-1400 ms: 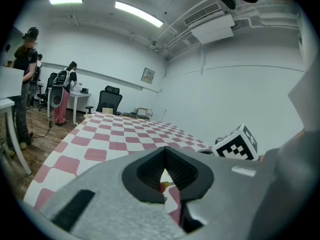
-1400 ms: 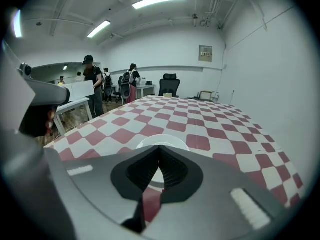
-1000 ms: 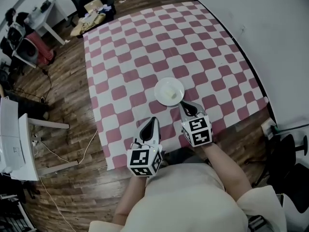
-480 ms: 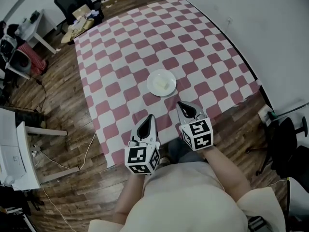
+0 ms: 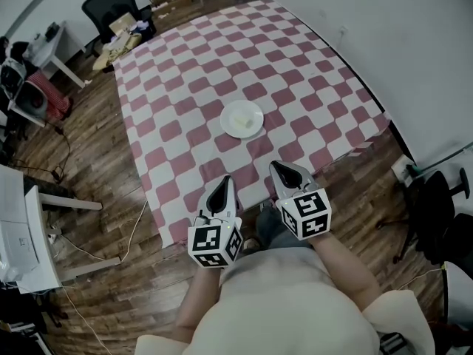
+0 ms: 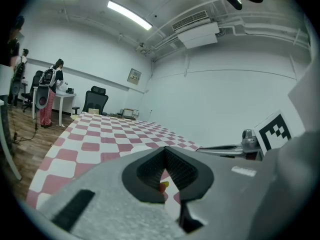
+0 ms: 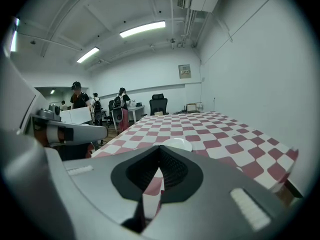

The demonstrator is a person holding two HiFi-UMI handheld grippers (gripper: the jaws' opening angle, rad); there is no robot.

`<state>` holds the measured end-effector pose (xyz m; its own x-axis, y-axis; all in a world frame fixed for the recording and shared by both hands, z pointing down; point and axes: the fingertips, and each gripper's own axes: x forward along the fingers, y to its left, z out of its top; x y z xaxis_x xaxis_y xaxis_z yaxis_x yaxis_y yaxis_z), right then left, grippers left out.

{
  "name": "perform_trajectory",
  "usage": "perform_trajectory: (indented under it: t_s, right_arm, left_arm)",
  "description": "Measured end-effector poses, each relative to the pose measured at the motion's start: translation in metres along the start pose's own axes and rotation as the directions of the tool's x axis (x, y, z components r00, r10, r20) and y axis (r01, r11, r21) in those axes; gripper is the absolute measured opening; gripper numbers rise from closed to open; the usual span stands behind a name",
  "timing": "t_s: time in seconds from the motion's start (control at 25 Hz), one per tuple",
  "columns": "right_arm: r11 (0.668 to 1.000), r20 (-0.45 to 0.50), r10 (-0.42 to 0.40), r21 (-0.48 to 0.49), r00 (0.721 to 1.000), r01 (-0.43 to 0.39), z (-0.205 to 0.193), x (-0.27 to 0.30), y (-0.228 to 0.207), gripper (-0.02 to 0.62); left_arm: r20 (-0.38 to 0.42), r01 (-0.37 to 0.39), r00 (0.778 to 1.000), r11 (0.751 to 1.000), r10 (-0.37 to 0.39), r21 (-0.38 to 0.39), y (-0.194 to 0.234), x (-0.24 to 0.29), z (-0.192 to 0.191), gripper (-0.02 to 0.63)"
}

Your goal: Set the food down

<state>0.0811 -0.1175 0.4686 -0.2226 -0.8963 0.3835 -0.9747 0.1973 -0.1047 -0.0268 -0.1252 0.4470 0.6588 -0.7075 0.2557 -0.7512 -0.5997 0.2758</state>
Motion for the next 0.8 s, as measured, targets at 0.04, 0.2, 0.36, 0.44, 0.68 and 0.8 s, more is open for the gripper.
perform_trajectory:
  t_s: [0.04,0.2,0.36,0.44,0.68,0.8]
  right_arm:
    - [1.000,0.006,0.000,0.004,1.000,0.000,-0.001,-0.005,0.002,0.005]
    - [1.000,0.027,0.001,0.012,1.000,-0.001,-0.004,-0.025,0.013,0.005]
    - [1.000,0.042,-0.005,0.020,0.999,0.004,-0.008,-0.045,0.023,0.005]
    - [1.000,0.050,-0.004,0.024,0.999,0.003,-0.010,-0.053,0.028,0.005]
    - [1.000,0.059,0.007,0.021,0.998,-0.008,-0.018,-0.073,0.042,0.005]
    - [1.000,0.057,0.009,0.018,0.998,-0.010,-0.022,-0.079,0.047,0.005]
  left_arm:
    - [0.000,0.003,1.000,1.000,-0.003,0.000,-0.002,-0.004,-0.002,0.006]
    - [-0.005,0.014,1.000,1.000,-0.014,0.003,-0.011,-0.019,-0.008,0.006]
    - [-0.005,0.025,1.000,1.000,-0.025,0.014,-0.020,-0.035,-0.013,0.006]
    - [-0.003,0.029,1.000,0.999,-0.029,0.016,-0.024,-0.042,-0.015,0.006]
    - [0.002,0.037,0.999,0.999,-0.037,0.018,-0.034,-0.061,-0.021,0.006]
    - [0.003,0.042,0.999,0.999,-0.042,0.018,-0.039,-0.067,-0.025,0.006]
